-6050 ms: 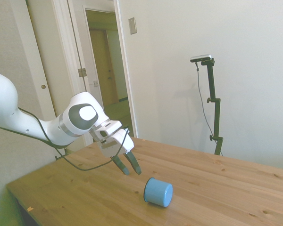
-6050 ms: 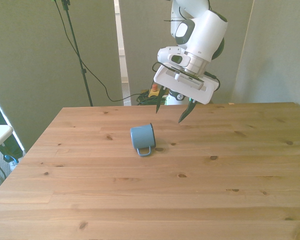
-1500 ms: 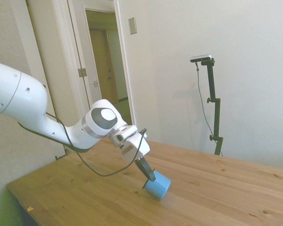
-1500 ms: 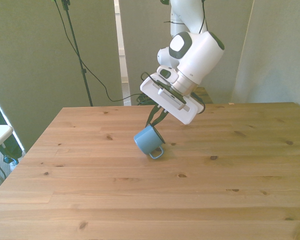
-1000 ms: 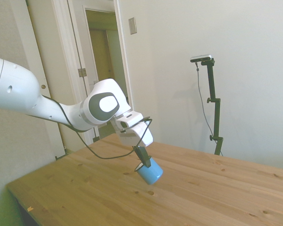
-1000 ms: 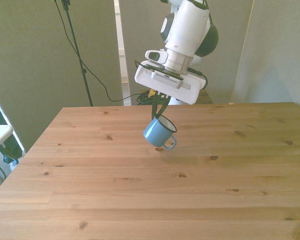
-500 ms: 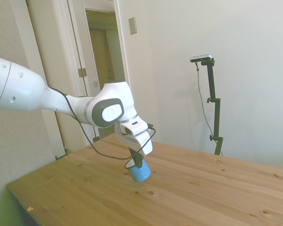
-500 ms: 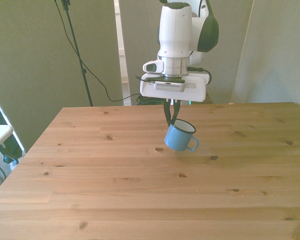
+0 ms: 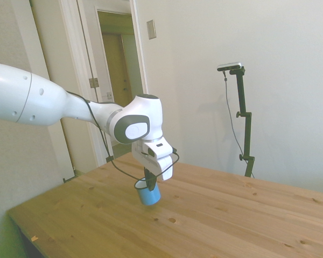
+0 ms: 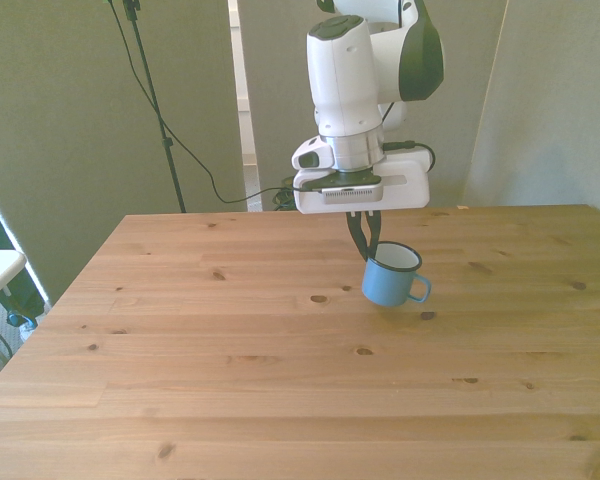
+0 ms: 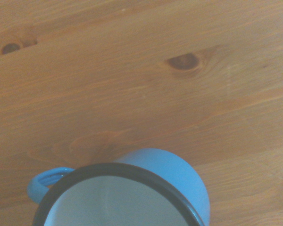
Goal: Flip the mug upright
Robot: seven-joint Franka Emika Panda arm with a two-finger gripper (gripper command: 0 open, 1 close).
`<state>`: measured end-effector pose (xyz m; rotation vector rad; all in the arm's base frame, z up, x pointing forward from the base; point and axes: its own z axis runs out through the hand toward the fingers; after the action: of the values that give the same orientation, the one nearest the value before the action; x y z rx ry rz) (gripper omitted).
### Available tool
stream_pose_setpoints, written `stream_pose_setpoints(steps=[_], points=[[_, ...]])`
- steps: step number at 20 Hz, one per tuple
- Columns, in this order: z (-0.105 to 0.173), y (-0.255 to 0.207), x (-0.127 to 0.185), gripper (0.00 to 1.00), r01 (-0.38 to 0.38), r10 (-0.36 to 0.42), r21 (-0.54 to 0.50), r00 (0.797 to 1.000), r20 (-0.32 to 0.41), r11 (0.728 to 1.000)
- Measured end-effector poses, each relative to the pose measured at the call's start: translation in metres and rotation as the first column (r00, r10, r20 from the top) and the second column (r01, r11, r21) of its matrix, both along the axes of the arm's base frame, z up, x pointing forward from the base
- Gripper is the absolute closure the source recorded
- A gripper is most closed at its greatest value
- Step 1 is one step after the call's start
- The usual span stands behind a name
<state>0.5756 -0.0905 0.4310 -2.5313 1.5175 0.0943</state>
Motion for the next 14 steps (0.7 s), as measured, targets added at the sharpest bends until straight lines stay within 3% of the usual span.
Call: stream_pose_setpoints(steps=[7,14], points=[[-0.017,0.011,0.019,1.0,-0.023,0.024,0.085,1.0,-0.019,0.996],[-0.027,0.025,0.027,1.0,-0.045,0.048,0.102,0.998,-0.036,0.994]])
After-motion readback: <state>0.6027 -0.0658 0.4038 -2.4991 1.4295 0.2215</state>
